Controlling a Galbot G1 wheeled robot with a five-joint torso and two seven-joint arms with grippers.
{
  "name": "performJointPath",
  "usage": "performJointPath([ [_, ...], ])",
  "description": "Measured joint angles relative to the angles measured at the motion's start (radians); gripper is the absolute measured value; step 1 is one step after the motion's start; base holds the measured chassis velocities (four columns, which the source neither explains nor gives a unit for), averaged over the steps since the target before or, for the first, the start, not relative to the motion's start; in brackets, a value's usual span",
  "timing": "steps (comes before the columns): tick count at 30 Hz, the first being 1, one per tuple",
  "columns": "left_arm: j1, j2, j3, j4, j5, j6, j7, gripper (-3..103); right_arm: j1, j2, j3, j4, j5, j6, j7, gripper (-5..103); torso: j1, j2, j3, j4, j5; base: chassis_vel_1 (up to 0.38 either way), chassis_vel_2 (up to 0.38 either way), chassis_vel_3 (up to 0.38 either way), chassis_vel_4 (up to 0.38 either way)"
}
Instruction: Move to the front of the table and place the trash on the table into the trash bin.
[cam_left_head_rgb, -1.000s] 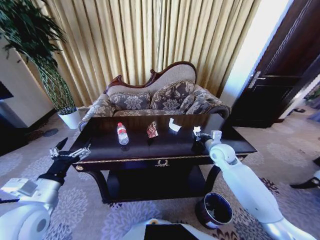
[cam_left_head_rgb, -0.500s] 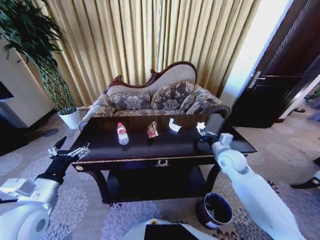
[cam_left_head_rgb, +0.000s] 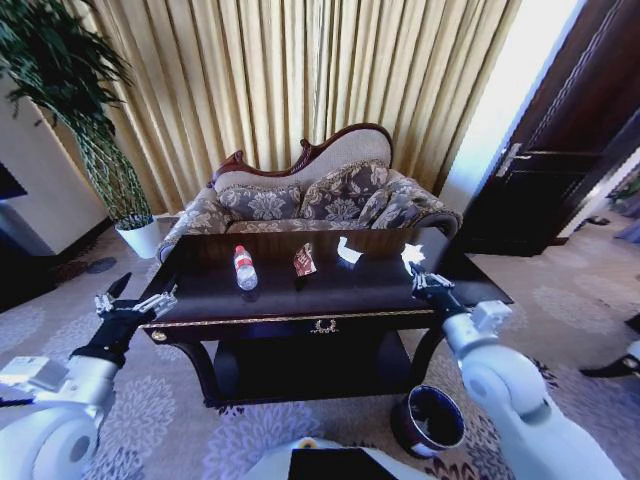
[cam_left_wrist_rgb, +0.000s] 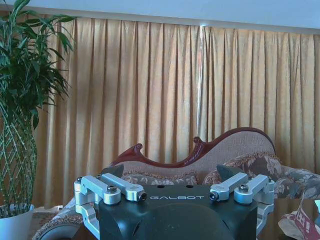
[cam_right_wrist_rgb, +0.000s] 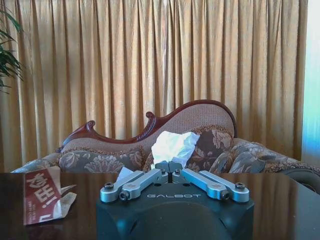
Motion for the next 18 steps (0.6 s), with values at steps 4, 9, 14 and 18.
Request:
performJointPath([
  [4,0.002,-0.001,-0.002,-0.001,-0.002,-0.003,0.0,100,-0.02,0.0,0.015,0.019,0.001,-0.007,0.002,0,0.0,0.0,0.0,0.0,0.0002,0.0,0.0,0.0,0.0],
  [9,0.006,-0.002,-0.003,-0.004,-0.003,-0.014,0.001,100,-0.039,0.0,0.029,0.038,0.004,-0.011,0.003,0,0.0,0.0,0.0,0.0001,0.0001,0.0,0.0,0.0,0.0],
  [14,0.008,-0.004,-0.005,-0.008,-0.003,-0.017,0.002,100,-0.05,0.007,0.034,0.044,0.005,-0.012,0.005,0,0.0,0.0,0.0,-0.0001,0.0002,0.008,-0.021,-0.023,0.016],
  [18,0.011,-0.01,-0.006,-0.01,-0.003,-0.018,0.003,100,-0.055,0.009,0.035,0.048,0.006,-0.012,0.005,0,0.0,0.0,0.0,0.0,0.0002,0.084,-0.068,-0.073,0.067],
])
